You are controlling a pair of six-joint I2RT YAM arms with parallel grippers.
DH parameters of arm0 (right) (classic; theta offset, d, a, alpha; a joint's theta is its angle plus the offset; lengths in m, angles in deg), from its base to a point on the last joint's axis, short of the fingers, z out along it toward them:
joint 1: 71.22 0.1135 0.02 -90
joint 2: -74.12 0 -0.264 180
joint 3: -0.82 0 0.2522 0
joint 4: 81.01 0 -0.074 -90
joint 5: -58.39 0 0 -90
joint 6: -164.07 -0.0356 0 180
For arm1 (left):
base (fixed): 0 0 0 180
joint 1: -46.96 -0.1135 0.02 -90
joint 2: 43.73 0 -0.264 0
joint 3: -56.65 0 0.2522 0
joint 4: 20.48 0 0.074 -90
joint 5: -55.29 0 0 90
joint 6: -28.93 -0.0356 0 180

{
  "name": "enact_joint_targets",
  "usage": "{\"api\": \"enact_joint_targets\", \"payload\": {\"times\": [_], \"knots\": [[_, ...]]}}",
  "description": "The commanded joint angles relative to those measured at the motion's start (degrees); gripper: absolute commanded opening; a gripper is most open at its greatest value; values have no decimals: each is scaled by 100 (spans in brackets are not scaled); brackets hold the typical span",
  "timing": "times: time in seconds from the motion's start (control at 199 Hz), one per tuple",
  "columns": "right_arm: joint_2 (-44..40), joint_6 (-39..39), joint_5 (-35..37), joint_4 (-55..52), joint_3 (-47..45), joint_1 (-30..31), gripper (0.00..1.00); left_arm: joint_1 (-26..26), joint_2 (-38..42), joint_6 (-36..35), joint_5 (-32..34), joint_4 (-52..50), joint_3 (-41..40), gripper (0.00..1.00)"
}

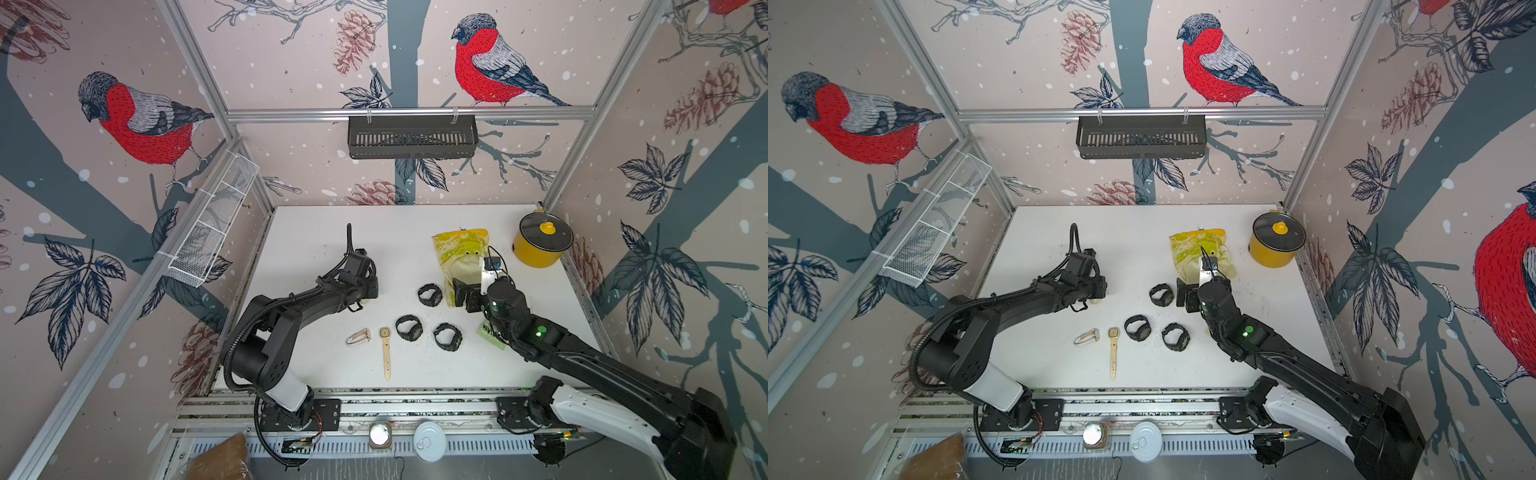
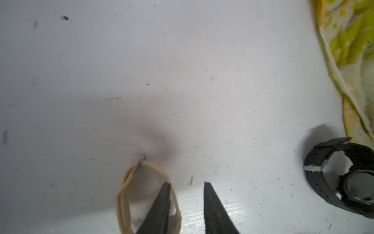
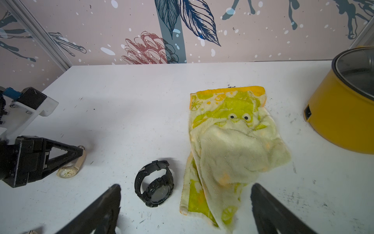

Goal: Wipe the watch dial
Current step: Pick up the watch at the center of the board.

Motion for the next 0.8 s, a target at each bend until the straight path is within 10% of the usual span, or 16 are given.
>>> {"api": "enact_joint_targets", "payload": {"times": [0.0, 0.416, 0.797], "knots": [[25, -81, 18, 127, 23, 4, 99, 26, -151, 201, 349, -327, 154, 31], [10, -149, 7, 1, 61, 11, 99, 70, -749, 305, 390, -490, 455, 28], [76, -229, -165, 237, -97, 7, 99, 122, -736, 310, 348, -641, 564, 0]]}}
